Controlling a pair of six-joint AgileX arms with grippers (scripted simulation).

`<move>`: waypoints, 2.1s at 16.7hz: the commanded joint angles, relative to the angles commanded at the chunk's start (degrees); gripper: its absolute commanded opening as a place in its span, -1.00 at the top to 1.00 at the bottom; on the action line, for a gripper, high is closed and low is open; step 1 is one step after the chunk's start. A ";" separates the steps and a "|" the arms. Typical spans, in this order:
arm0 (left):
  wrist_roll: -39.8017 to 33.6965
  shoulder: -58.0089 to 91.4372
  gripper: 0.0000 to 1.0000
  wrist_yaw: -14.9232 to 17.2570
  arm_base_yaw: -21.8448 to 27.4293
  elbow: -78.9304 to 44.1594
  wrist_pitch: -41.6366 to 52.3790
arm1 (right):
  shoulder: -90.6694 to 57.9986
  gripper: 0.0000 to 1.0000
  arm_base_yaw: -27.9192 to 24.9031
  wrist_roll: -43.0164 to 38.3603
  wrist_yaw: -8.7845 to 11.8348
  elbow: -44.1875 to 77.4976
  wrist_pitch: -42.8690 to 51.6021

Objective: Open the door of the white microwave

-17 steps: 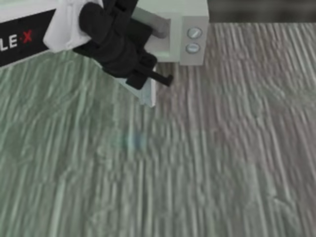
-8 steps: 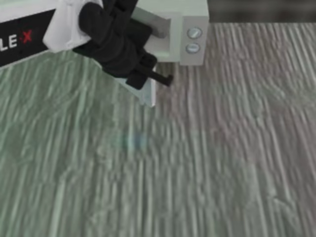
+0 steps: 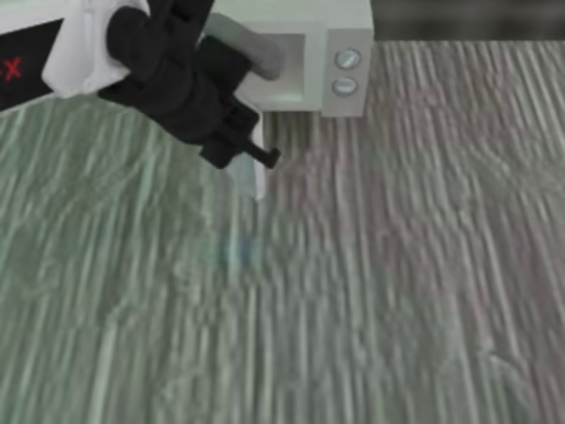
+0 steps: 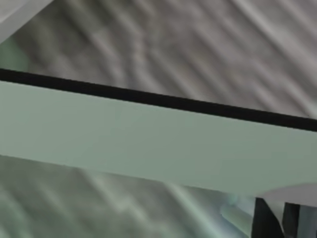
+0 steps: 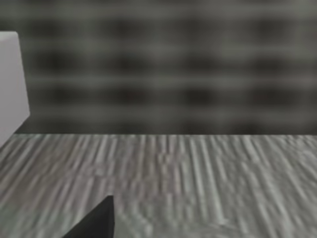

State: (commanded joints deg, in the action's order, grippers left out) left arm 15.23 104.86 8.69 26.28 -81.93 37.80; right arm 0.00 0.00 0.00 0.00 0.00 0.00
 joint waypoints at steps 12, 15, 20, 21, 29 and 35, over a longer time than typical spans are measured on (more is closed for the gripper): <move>0.64 -0.22 1.00 0.33 -0.25 0.30 0.04 | 0.00 -1.00 0.00 0.00 0.00 0.00 0.00; 0.64 -0.22 1.00 0.33 -0.25 0.30 0.04 | 0.00 -1.00 0.00 0.00 0.00 0.00 0.00; 0.64 -0.22 1.00 0.33 -0.25 0.30 0.04 | 0.00 -1.00 0.00 0.00 0.00 0.00 0.00; 0.64 -0.22 1.00 0.33 -0.25 0.30 0.04 | 0.00 -1.00 0.00 0.00 0.00 0.00 0.00; 2.53 -0.47 1.00 1.56 -0.79 0.90 0.38 | 0.00 -1.00 0.00 0.00 0.00 0.00 0.00; 10.76 -2.42 1.00 5.65 -4.11 2.78 1.85 | 0.00 -1.00 0.00 0.00 0.00 0.00 0.00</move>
State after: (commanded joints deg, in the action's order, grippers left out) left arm 25.99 102.43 14.34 22.17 -79.15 39.65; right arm 0.00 0.00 0.00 0.00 0.00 0.00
